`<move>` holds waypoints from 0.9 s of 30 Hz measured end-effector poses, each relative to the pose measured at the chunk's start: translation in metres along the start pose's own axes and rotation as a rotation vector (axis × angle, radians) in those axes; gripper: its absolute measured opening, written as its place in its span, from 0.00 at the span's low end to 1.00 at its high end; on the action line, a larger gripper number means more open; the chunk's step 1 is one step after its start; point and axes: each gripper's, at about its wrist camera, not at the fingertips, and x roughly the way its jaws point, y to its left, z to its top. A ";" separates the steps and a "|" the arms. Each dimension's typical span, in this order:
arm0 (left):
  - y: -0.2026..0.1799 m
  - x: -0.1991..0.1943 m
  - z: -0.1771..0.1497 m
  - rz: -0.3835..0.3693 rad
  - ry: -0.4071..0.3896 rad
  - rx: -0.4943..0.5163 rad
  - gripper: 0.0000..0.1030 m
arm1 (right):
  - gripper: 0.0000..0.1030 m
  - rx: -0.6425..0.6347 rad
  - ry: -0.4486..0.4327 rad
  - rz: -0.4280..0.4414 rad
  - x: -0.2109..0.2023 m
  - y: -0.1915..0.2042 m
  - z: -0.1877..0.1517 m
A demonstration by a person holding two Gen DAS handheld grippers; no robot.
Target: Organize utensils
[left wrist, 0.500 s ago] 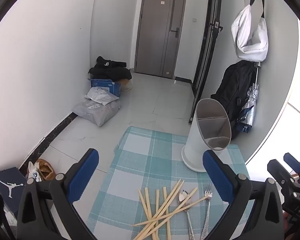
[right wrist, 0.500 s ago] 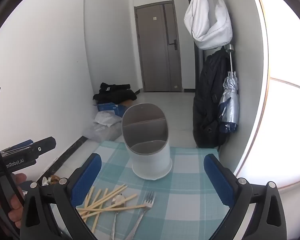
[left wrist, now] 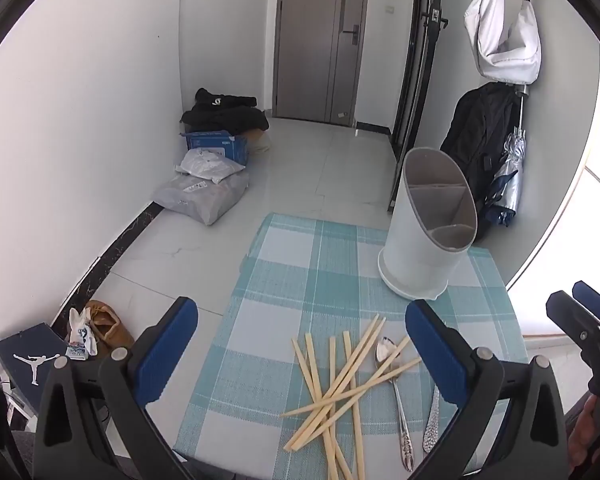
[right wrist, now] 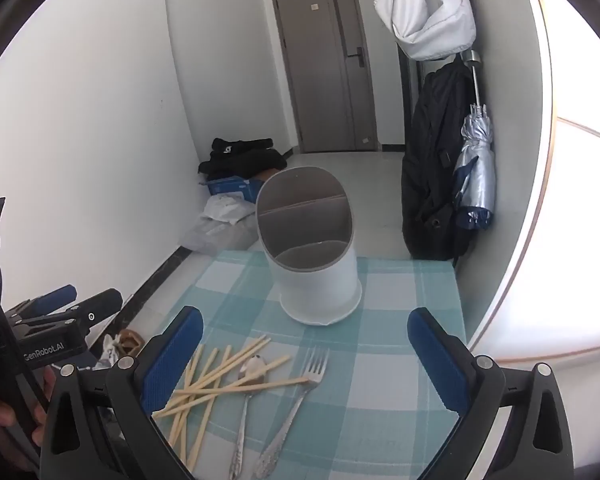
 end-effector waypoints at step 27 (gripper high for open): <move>-0.008 0.004 -0.003 -0.034 0.035 0.008 0.99 | 1.00 0.002 -0.004 -0.012 -0.003 -0.004 -0.003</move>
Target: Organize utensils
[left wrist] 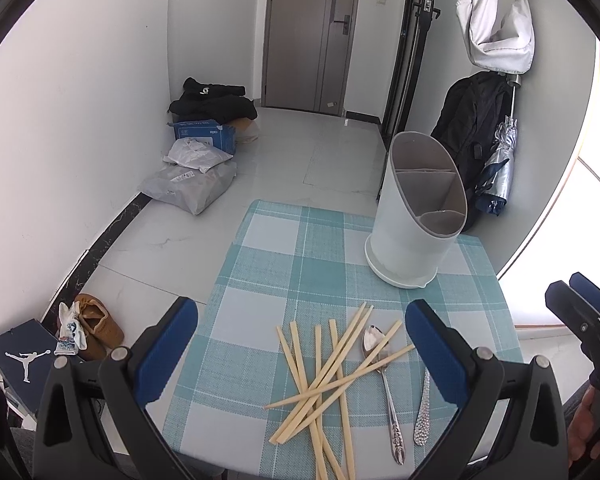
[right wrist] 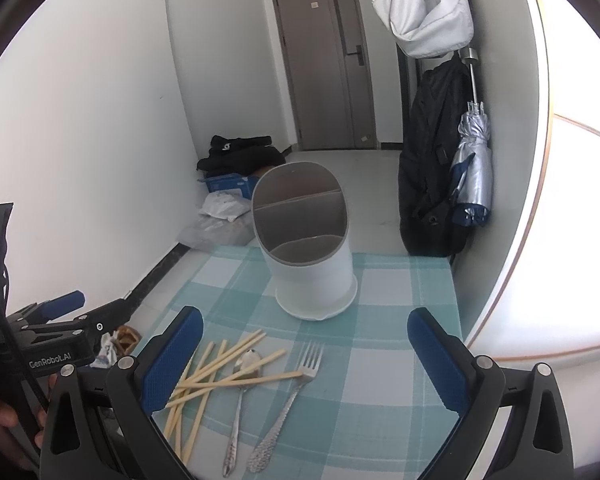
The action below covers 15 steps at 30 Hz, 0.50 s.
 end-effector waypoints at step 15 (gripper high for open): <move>-0.001 0.001 -0.001 -0.006 0.008 0.011 0.99 | 1.00 0.036 0.014 0.038 -0.001 -0.004 -0.001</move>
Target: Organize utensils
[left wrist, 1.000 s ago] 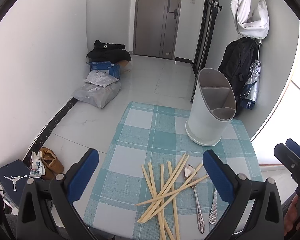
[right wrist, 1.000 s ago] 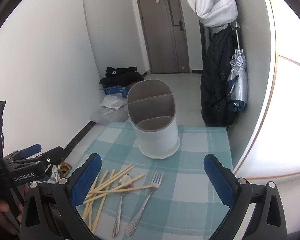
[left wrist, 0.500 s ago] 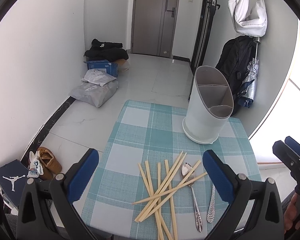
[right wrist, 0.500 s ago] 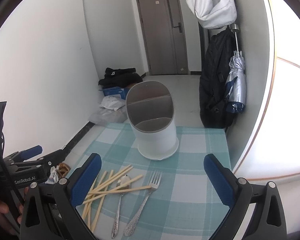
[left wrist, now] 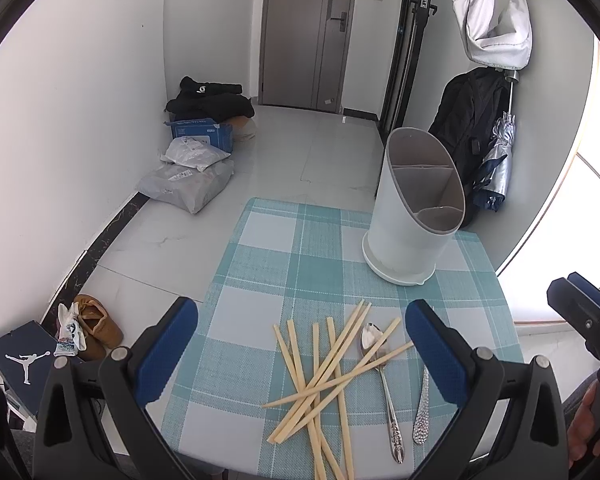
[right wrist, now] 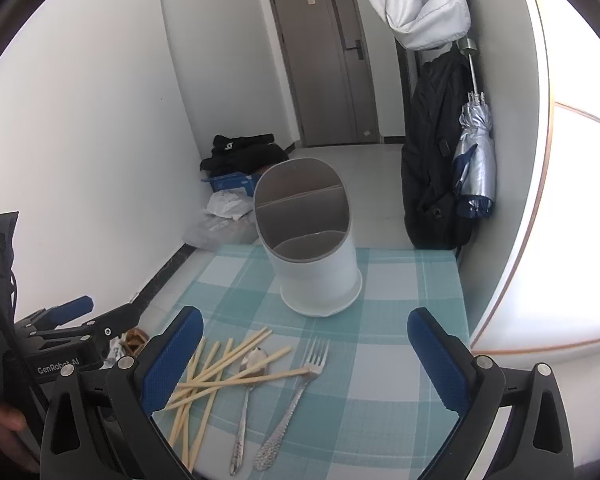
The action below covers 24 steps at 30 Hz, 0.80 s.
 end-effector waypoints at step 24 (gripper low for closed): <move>0.001 0.002 0.001 0.002 0.014 -0.016 0.99 | 1.00 0.050 -0.006 -0.022 0.000 -0.004 0.000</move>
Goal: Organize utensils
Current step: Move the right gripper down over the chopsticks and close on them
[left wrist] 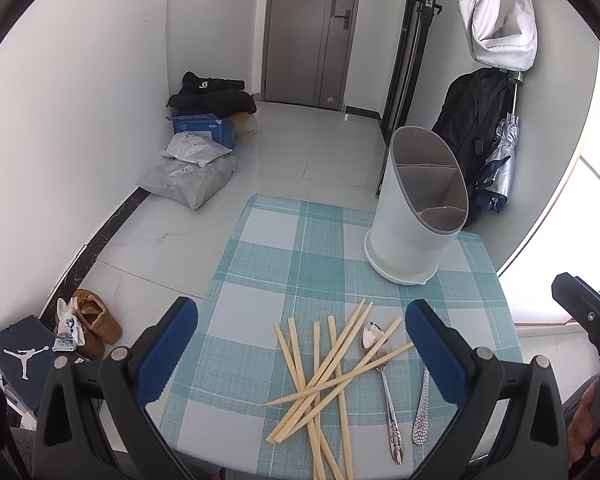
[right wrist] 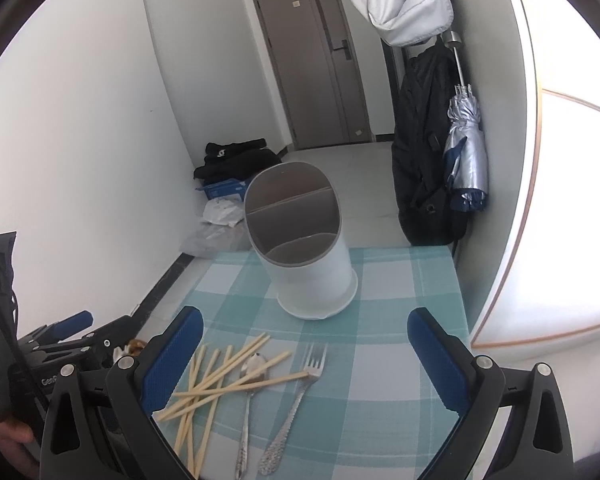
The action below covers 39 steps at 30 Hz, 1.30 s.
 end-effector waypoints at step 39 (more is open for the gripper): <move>0.087 0.014 0.029 -0.015 0.049 -0.268 0.99 | 0.19 0.535 0.676 0.003 0.171 -0.009 -0.061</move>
